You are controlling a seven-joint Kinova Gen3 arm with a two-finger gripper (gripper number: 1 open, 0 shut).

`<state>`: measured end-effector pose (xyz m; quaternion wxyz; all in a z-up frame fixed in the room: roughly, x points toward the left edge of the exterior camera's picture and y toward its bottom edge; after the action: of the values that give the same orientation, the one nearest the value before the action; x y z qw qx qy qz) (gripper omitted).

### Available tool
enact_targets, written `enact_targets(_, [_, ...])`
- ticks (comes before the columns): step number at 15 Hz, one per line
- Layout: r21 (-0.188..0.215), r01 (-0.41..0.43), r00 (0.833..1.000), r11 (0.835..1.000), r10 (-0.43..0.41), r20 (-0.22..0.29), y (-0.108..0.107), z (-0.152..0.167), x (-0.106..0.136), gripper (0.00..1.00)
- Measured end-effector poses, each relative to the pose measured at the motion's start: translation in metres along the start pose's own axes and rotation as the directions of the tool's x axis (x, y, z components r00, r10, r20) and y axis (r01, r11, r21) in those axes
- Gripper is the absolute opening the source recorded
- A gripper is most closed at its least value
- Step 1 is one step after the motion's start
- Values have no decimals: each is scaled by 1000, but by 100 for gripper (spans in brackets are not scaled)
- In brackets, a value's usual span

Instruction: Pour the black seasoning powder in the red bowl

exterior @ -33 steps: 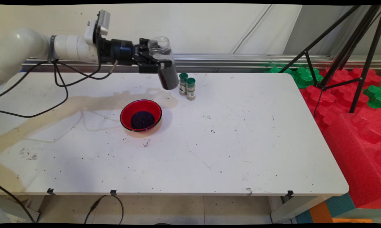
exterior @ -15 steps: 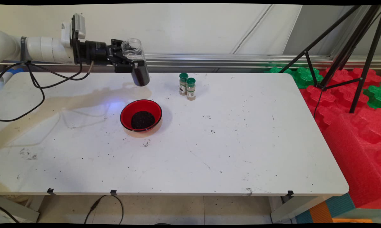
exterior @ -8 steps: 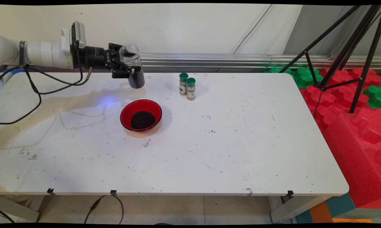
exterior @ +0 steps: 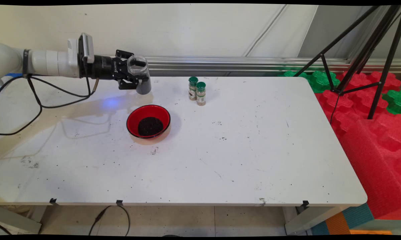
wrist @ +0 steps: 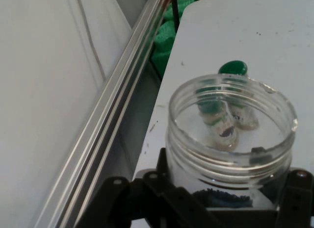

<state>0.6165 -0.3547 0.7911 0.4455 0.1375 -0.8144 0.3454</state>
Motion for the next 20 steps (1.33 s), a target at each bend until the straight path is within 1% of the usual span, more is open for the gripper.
enact_targets(2, [0,-54,999,999,54,3,4,2,-2,0])
enact_targets(4, [2,-113,994,994,113,4,7,3,-4,0])
enact_targets(6, [0,-178,984,984,178,7,10,5,-5,0])
enact_targets(8, [-2,-224,975,975,224,8,13,7,-6,0])
enact_targets(10, [-5,-282,959,959,282,10,16,9,-7,0])
enact_targets(12, [-10,-341,940,940,341,12,19,11,-7,0])
enact_targets(13, [-12,-359,933,933,359,12,20,11,-7,0])
enact_targets(14, [-14,-387,922,922,387,14,22,12,-7,0])
enact_targets(17, [-21,-476,879,879,476,16,27,14,-8,0])
enact_targets(20, [-25,-559,829,829,559,19,31,16,-8,0])
